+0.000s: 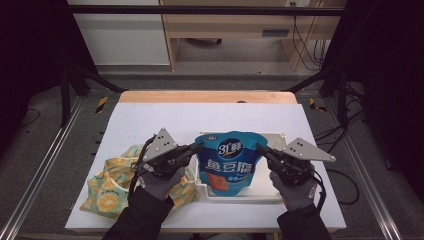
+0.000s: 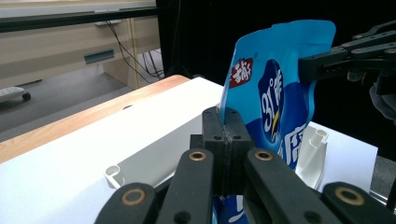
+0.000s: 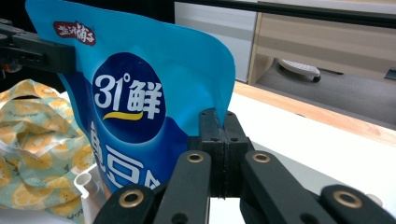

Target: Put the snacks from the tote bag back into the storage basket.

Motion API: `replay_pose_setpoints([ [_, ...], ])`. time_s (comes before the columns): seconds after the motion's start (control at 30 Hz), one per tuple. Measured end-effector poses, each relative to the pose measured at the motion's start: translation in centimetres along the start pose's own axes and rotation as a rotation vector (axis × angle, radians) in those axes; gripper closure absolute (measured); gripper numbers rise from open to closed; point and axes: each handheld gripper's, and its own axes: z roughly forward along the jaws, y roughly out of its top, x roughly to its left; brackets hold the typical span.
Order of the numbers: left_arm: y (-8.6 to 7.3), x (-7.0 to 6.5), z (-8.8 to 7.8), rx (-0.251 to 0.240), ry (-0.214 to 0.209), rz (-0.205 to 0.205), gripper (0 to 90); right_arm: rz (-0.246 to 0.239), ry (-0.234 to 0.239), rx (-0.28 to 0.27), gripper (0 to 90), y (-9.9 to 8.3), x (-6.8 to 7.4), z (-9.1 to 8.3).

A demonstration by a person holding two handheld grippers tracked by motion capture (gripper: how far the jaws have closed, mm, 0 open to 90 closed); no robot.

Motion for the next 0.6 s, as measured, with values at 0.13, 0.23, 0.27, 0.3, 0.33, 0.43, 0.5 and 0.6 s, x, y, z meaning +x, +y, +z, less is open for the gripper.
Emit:
replay_pose_setpoints([
  [0.13,-0.09,-0.02,-0.02,0.005,-0.002,0.003,90.0,0.003,0.0,0.001,90.0,-0.16,0.02,-0.02],
  [0.23,-0.2,-0.02,-0.01,0.006,-0.003,-0.003,90.0,0.004,0.002,0.004,90.0,-0.21,0.04,-0.03],
  [0.27,-0.25,0.01,-0.02,0.009,-0.002,0.0,90.0,0.004,0.002,0.006,90.0,-0.22,0.05,-0.02],
  [0.3,-0.31,0.03,-0.05,0.009,-0.002,-0.002,90.0,0.004,0.002,0.009,90.0,-0.25,0.08,0.0],
  [0.33,-0.33,0.04,-0.09,0.009,-0.003,-0.005,90.0,0.005,0.004,0.007,90.0,-0.27,0.11,0.01],
  [0.43,-0.42,0.02,-0.17,0.01,0.001,-0.003,89.9,0.001,0.006,0.009,90.0,-0.25,0.19,0.02],
  [0.5,-0.52,0.01,-0.24,0.008,0.003,-0.002,89.6,0.006,0.008,0.005,89.2,-0.3,0.24,0.03],
  [0.6,-0.61,0.08,-0.36,0.007,0.003,-0.002,88.6,-0.004,0.003,0.005,86.5,-0.32,0.31,-0.03],
])
